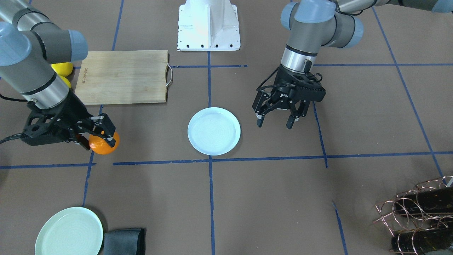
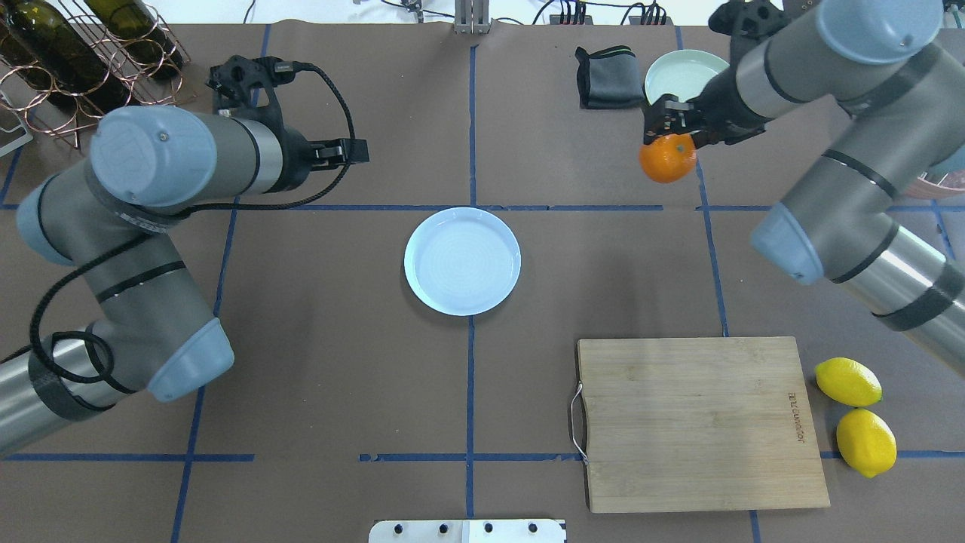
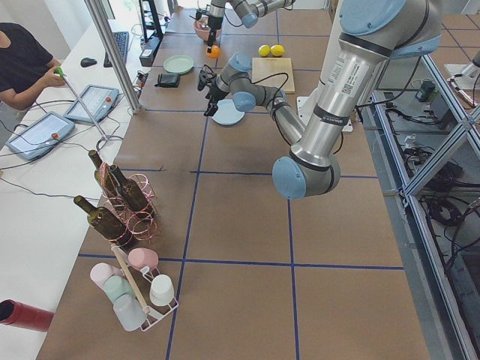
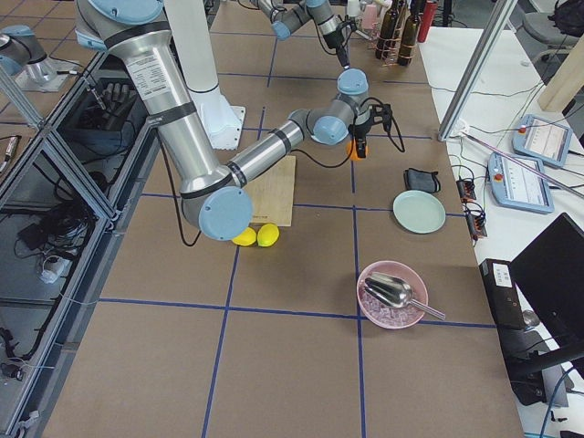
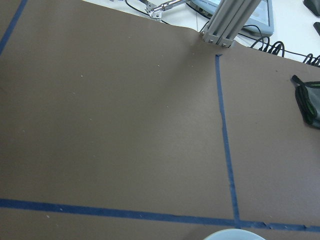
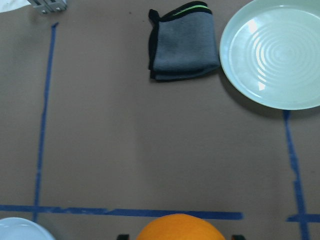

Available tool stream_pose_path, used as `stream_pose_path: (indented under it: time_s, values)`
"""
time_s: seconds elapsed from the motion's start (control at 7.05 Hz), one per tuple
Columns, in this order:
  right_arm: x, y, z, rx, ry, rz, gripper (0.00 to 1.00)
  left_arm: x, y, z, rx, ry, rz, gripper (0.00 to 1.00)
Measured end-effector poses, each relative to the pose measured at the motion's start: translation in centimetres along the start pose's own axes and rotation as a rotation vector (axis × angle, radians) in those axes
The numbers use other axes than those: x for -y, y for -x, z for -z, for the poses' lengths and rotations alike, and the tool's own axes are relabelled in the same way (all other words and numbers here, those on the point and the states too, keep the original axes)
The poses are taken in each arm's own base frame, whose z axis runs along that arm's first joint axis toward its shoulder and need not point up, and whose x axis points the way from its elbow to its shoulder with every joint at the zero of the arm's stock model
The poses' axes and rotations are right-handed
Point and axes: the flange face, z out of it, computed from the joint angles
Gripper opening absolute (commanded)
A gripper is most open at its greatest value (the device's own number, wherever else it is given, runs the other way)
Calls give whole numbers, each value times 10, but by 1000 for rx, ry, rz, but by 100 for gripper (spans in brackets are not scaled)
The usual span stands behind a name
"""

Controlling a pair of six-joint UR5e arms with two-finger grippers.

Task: Pick orange to plate
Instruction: 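Carry the orange over the plate with the right gripper while the left arm withdraws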

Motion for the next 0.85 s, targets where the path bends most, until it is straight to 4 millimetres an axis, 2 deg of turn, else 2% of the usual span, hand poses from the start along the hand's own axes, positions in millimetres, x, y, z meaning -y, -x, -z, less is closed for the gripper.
stream_pose_path:
  time_s: [0.14, 0.28, 0.43, 0.57, 0.71, 0.85]
  values:
    - [-10, 57, -2, -5, -9, -14, 0, 27, 31, 6, 20, 12, -80, 100]
    - [-29, 109, -8, -13, -22, -4, 0, 53, 75, 17, 31, 54, -132, 100]
    - [-53, 154, -20, -16, -35, 11, 0, 68, 119, 32, 40, 83, -167, 100]
    - [-79, 195, -40, -26, -45, 28, 0, 75, 152, 46, 49, 90, -182, 100]
    - [-105, 231, -67, -48, -50, 48, 0, 82, 169, 56, 52, 81, -191, 100]
    - [-126, 251, -93, -78, -51, 68, 0, 82, 178, 61, 47, 74, -219, 100]
